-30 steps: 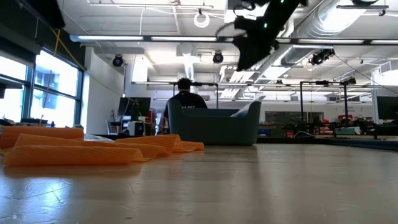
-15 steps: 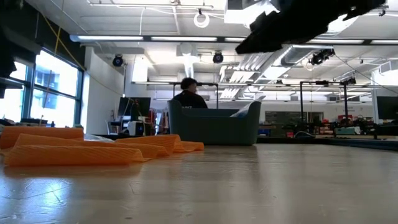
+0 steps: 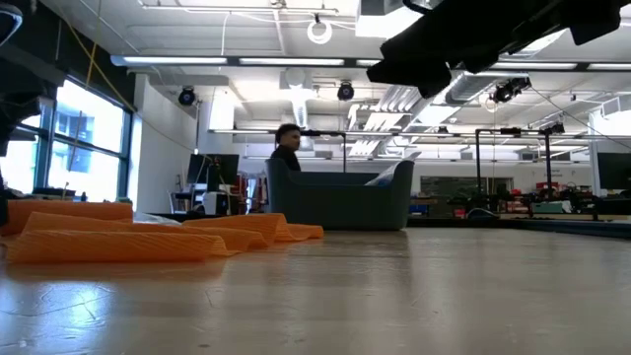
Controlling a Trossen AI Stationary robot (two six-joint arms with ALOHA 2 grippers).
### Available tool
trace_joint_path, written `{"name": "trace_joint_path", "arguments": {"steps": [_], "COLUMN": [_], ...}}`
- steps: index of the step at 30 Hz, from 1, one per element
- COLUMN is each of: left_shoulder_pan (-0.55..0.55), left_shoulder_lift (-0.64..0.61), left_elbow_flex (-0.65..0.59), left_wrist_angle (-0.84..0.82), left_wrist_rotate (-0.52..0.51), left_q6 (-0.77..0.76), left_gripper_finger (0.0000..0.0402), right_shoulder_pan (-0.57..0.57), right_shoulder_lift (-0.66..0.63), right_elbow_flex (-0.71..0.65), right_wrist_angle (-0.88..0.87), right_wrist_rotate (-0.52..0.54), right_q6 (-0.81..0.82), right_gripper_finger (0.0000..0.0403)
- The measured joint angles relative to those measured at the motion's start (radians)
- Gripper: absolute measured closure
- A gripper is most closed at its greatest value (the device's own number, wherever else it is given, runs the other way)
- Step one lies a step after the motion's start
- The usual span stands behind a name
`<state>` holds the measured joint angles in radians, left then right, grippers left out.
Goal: Roll bandage
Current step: Roll the orange bandage
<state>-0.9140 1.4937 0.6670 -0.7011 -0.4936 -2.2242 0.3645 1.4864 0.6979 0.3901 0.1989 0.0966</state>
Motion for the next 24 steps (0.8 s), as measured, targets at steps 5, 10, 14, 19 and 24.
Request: {"name": "trace_joint_path", "arguments": {"steps": [5,10,14,19,24], "left_shoulder_pan": [-0.026,-0.043,-0.039,-0.019,-0.008], "left_shoulder_lift": [-0.023,-0.025,-0.025,-0.025,-0.025], "left_elbow_flex": [0.000,-0.001,-0.001,0.000,-0.001], "left_wrist_angle": [-0.027,-0.075,-0.115,-0.147,-0.159], "left_wrist_rotate": [0.090,0.076,0.034,0.005,-0.138], "left_q6": [0.000,-0.006,0.000,0.001,0.009], "left_gripper_finger": [0.0209,0.0208,0.0208,0.0208,0.0208], "right_shoulder_pan": [0.001,0.001,0.001,0.001,0.001], "right_shoulder_lift": [-0.001,-0.001,-0.001,-0.001,-0.001], "right_elbow_flex": [0.000,0.000,0.000,0.000,0.000], "right_wrist_angle": [-0.007,-0.015,-0.014,-0.014,-0.013], "right_wrist_rotate": [0.000,0.001,0.001,0.001,0.001], "right_q6": [0.019,0.044,0.046,0.057,0.067], "right_gripper_finger": [0.0217,0.0217,0.0217,0.0217,0.0217]}}
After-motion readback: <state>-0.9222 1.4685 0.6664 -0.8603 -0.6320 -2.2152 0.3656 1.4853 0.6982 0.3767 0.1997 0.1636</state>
